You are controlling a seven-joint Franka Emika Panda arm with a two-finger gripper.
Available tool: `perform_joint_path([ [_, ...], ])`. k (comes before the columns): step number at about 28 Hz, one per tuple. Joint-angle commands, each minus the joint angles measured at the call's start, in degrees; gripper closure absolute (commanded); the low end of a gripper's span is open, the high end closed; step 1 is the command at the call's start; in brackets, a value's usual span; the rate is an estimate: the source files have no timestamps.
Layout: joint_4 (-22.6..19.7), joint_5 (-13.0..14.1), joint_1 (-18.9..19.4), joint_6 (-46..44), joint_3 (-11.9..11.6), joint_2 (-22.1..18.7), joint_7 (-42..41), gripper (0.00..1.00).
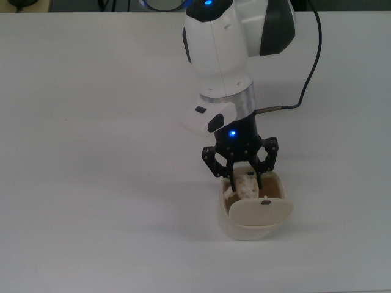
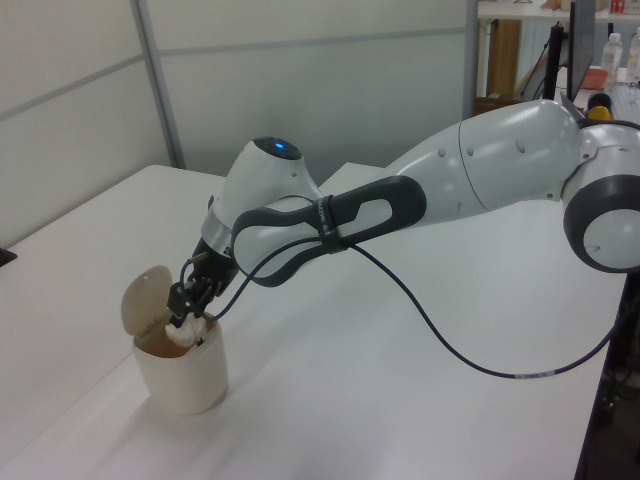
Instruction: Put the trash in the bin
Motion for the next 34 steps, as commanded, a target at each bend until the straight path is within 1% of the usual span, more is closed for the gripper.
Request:
perform_joint_path([
  [1, -0.8, 0.1, 0.2, -1.2, -0.6, -2.0, 1.4, 0.00],
  [3, -1.0, 0.1, 0.2, -3.2, -0.9, -2.8, 1.3, 0.00],
  [4, -1.0, 0.1, -0.2, -6.6, -1.0, -3.9, 1.3, 0.00],
  [8, -1.0, 0.1, -1.2, -13.3, -1.4, -6.7, 1.3, 0.00],
  [9, -0.9, -0.1, -1.9, -17.5, -2.0, -8.5, 0.9, 0.00],
  [11, -0.6, -0.7, -2.3, -22.5, -3.0, -9.9, 0.7, 0.00],
  [14, 0.2, -3.4, -2.4, -30.3, -4.7, -12.0, 0.6, 0.00],
  [15, 0.3, -5.6, -2.4, -34.6, -5.7, -13.4, 0.6, 0.00],
  [18, 0.6, -8.7, -2.4, -40.7, -6.3, -15.7, 1.0, 0.00],
  [19, 0.6, -10.5, -2.4, -45.0, -6.9, -17.2, 1.1, 0.00],
  [22, 0.6, -13.5, -2.4, -51.5, -8.2, -19.5, 1.0, 0.00],
  [24, 0.6, -14.9, -2.4, -55.7, -9.0, -20.9, 0.8, 0.00],
  [25, 0.6, -15.5, -2.4, -58.8, -9.9, -21.8, 0.6, 0.00],
  [27, 0.6, -15.5, -2.4, -60.6, -10.9, -22.4, 0.7, 0.00],
  [31, 0.6, -15.6, -2.4, -61.0, -12.8, -23.0, 0.7, 0.00],
  [34, 0.6, -15.7, -2.5, -60.7, -13.6, -22.8, 0.7, 0.00],
])
